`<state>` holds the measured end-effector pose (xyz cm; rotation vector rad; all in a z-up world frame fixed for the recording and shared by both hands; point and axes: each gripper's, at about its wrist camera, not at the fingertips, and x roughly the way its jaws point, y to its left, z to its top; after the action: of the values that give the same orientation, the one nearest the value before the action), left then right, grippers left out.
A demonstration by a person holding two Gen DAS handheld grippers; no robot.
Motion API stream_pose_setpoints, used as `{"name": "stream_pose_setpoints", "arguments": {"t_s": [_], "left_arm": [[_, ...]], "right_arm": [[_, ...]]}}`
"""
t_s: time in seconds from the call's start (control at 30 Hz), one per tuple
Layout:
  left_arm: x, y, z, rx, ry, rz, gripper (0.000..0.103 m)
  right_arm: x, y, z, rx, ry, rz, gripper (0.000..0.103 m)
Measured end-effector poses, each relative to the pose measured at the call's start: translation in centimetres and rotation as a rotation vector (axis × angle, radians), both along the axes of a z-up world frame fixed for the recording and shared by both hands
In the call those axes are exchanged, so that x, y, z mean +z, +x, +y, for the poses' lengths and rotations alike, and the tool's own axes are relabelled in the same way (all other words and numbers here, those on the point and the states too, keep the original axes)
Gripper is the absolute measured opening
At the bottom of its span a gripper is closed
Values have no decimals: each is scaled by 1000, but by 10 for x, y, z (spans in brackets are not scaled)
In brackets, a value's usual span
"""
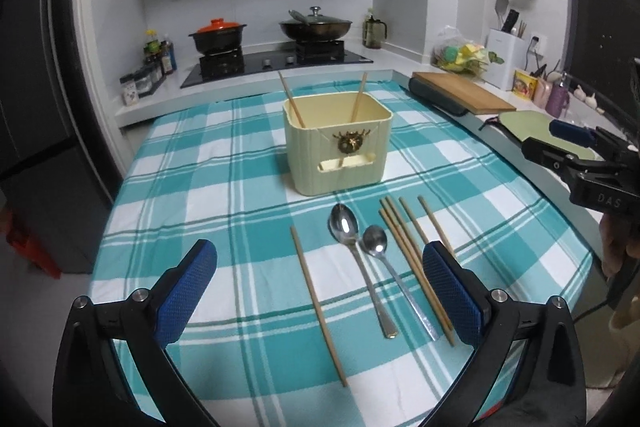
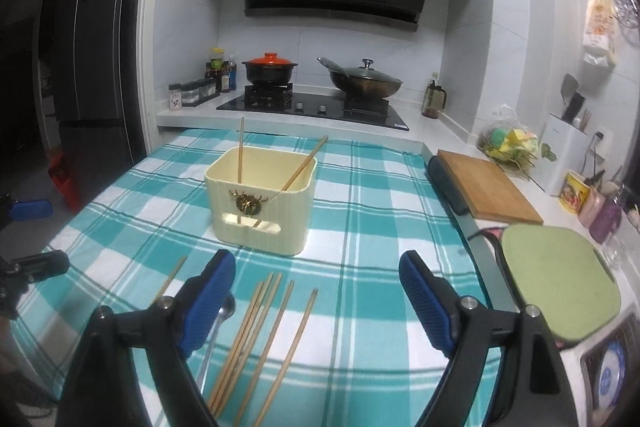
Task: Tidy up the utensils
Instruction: 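Withdraw both tools from the holder back over the utensils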
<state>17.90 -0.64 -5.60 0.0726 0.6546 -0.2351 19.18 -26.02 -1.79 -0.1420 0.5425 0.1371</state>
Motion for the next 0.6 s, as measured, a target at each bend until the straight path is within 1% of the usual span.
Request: {"name": "stream_pose_setpoints", "arguments": {"t_s": [0.1,0.17,0.2,0.27,0.37,0.43,0.5,0.6], "left_arm": [[-6,-11,6,-6,-75,25,103],[-8,-17,8,-15,-107,36,103],[-6,-20,7,-24,-115,25,103],[-1,-30,4,-36,-99,-11,103],[8,-49,-1,-45,-74,-66,103],[9,-57,-4,-62,-75,-69,103],[7,-60,-7,-66,-68,-59,103],[5,-64,-5,-29,-53,-50,103]], "right_arm": [[-5,-23,6,-5,8,-19,86],[-7,-33,10,-11,-1,-19,86],[-6,-38,12,-15,-6,-14,86],[0,-53,13,-12,-11,-21,86],[12,-79,15,-17,-60,-69,86],[15,-89,15,-30,-69,-77,86],[14,-97,14,-37,-56,-73,86],[7,-107,17,-42,-61,-82,86]]}}
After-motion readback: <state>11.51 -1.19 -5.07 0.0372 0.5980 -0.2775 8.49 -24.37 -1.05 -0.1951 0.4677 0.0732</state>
